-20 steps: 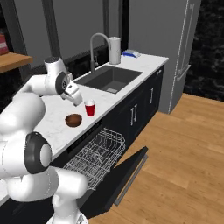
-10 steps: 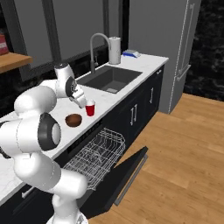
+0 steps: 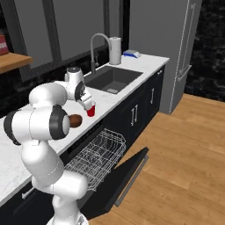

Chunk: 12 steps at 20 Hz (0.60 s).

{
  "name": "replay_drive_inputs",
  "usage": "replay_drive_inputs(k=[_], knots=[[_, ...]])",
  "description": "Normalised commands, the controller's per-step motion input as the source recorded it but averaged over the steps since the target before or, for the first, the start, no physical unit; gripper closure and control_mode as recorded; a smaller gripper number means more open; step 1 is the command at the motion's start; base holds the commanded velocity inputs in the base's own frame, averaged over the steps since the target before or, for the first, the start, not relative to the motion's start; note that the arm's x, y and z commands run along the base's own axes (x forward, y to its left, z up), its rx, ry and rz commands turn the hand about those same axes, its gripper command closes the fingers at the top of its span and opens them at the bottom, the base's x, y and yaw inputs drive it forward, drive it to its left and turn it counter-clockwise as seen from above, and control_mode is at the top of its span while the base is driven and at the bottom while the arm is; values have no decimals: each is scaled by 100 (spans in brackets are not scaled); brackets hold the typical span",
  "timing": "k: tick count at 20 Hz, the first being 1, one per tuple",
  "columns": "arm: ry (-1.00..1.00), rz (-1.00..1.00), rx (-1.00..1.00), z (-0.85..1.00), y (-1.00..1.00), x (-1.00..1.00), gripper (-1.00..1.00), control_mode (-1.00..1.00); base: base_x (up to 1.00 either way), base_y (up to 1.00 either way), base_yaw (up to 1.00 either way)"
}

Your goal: Pick up the cup and bowl from the counter, place them in the dishwasher, and close the dishwasher door.

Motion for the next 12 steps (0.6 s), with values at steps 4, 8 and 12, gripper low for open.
replay_drive_inputs(k=[4, 8, 12], knots=[[0, 0, 5, -16, -3, 18, -100, -100, 0, 0, 0], [0, 0, 4, -10, -4, 16, -100, -100, 0, 0, 0], [0, 0, 1, -12, -13, 11, -100, -100, 0, 0, 0]])
